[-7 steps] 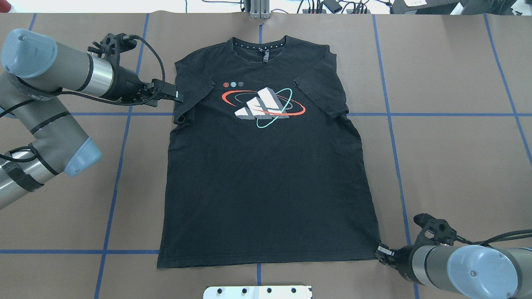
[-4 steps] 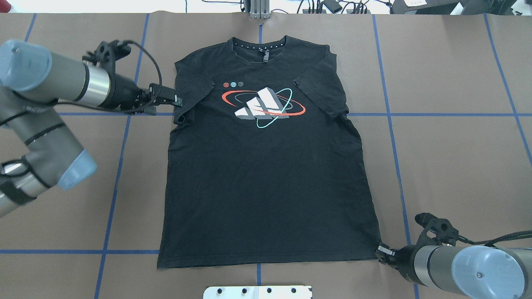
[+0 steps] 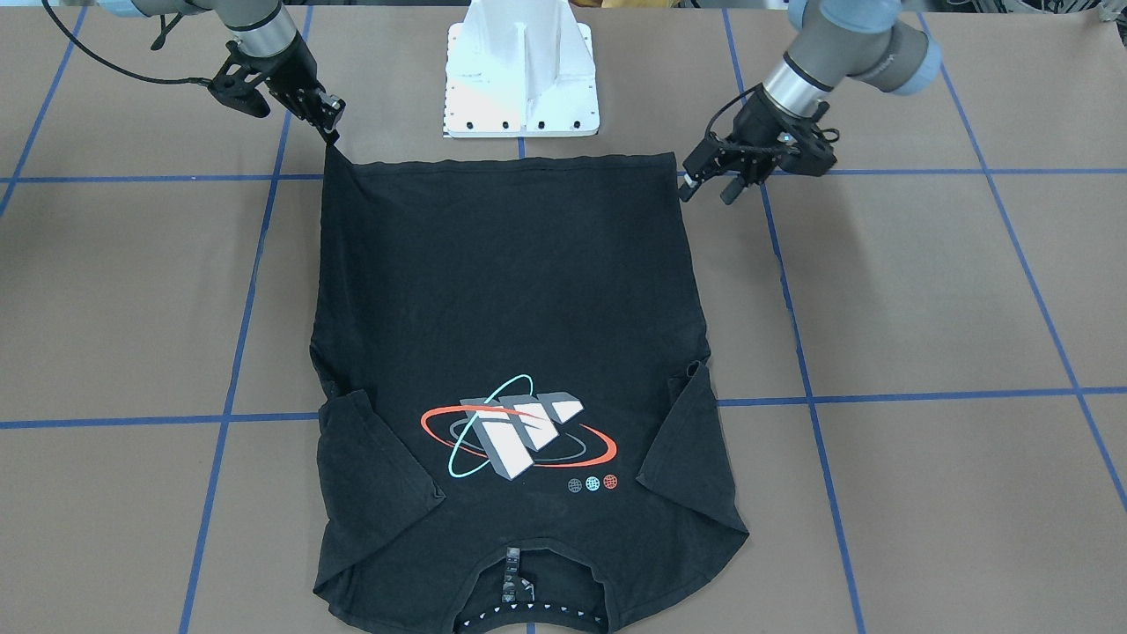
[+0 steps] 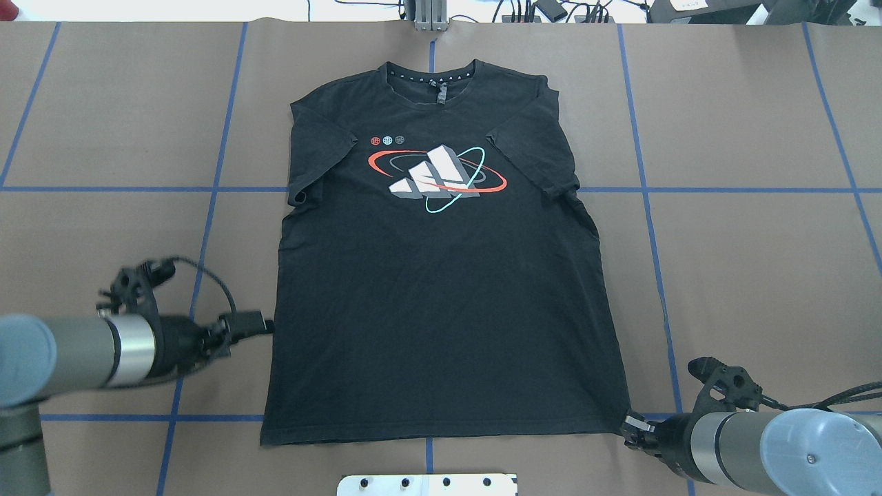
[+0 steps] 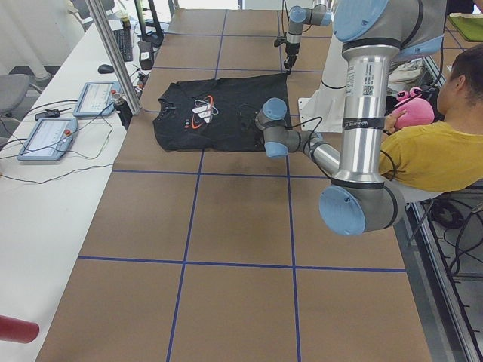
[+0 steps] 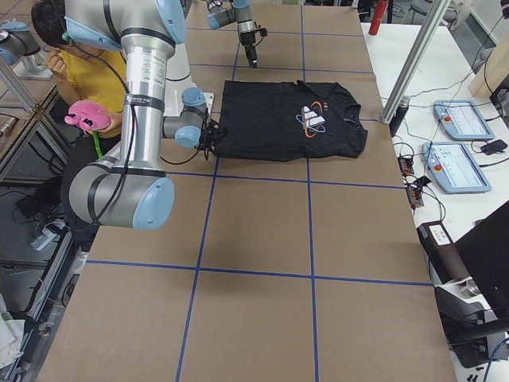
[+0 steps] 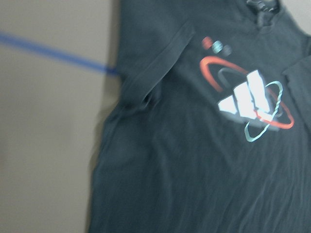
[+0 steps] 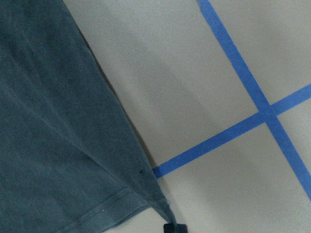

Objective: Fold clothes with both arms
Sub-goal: 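Move both grippers to the hem corners nearest the robot, then grasp both hem corners with the left and right grippers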

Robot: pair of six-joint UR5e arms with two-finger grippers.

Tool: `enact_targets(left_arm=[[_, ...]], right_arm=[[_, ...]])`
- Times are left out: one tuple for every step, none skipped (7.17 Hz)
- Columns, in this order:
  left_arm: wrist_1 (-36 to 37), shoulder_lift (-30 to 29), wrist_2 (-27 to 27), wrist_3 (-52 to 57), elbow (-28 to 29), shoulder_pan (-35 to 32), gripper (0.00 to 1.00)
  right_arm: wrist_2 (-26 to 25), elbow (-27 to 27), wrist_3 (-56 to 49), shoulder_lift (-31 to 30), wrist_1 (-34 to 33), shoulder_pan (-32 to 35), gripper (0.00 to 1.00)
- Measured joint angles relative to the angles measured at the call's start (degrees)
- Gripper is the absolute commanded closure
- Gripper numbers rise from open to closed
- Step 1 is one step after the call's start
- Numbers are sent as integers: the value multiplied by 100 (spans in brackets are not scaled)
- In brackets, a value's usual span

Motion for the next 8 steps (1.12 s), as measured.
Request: enact_targets(left_arm=[[275, 70, 240, -338, -128, 412, 1], [881, 10, 370, -521, -333, 754, 2], [1453, -107, 442, -608, -489, 1019, 8], [1767, -179, 480, -647, -523, 1243, 14], [1899, -203, 500, -665, -506, 1369, 19], [1951, -215, 508, -671, -467, 1417, 31], [1969, -227, 511, -673, -437, 1420, 33], [1975, -230, 512, -674, -429, 1400, 33]], right_arm=[[17, 24, 2, 4, -2, 2, 100], [22, 34, 3, 8, -4, 3, 100], [23, 39, 3, 11, -4, 3, 100], [24, 41, 3, 10, -7, 4, 100], [24, 41, 3, 7, -8, 4, 100], [24, 42, 3, 2, -9, 6, 100], [24, 44, 3, -6, -9, 9, 100], [24, 44, 3, -15, -9, 11, 100]])
